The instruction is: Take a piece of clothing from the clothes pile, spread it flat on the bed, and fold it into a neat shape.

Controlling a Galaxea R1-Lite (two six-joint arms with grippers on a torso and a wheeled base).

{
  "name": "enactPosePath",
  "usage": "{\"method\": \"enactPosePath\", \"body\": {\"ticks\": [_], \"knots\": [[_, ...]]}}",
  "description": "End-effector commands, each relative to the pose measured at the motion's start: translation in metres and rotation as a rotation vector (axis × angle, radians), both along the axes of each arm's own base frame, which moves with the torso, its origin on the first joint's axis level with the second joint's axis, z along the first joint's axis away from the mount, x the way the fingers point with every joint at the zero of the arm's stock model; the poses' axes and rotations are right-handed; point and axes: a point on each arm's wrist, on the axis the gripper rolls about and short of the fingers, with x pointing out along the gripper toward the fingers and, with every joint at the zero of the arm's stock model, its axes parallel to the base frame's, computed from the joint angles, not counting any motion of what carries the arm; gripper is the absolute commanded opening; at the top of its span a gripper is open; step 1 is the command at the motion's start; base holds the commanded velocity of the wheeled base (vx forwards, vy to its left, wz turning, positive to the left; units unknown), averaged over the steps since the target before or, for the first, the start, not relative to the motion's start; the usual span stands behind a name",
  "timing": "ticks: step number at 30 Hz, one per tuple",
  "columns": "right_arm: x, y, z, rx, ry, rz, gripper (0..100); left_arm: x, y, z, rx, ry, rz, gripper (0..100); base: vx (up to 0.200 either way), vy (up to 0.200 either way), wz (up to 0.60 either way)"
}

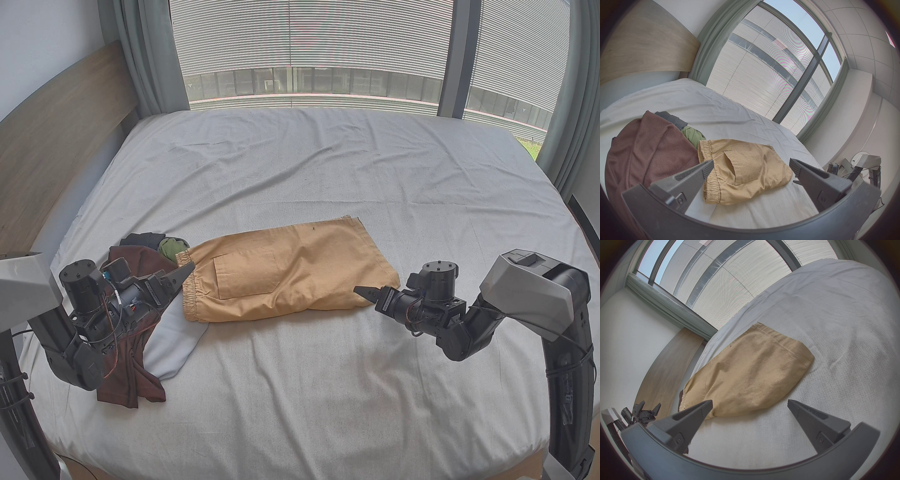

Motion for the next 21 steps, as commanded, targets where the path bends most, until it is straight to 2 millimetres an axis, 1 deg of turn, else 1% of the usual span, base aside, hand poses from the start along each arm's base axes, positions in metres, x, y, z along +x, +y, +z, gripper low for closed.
{"method": "enactPosePath", "body": {"ticks": [1, 9, 13, 14, 17, 21], "knots": [[0.005, 0.000, -0.013, -0.007, 0.020, -0.004, 100, 0.000, 0.000, -0.001, 0.000, 0.004, 0.000, 100, 0.000, 0.000, 0.00], [0.016, 0.002, -0.029, -0.008, 0.021, -0.010, 100, 0.003, 0.001, -0.009, 0.000, 0.020, 0.003, 100, 0.000, 0.000, 0.00], [0.023, 0.005, -0.030, -0.009, 0.027, -0.009, 100, 0.004, 0.001, -0.011, 0.001, 0.020, 0.005, 100, 0.000, 0.000, 0.00], [0.029, 0.007, -0.029, -0.009, 0.028, -0.009, 100, 0.004, 0.001, -0.012, 0.001, 0.020, 0.005, 100, 0.000, 0.000, 0.00], [0.038, 0.012, -0.031, -0.013, 0.038, -0.009, 100, 0.003, 0.001, -0.012, 0.001, 0.022, 0.005, 100, 0.000, 0.000, 0.00], [0.053, 0.020, -0.032, -0.015, 0.008, -0.033, 100, 0.004, 0.001, -0.012, 0.001, 0.020, 0.006, 100, 0.000, 0.000, 0.00]]}}
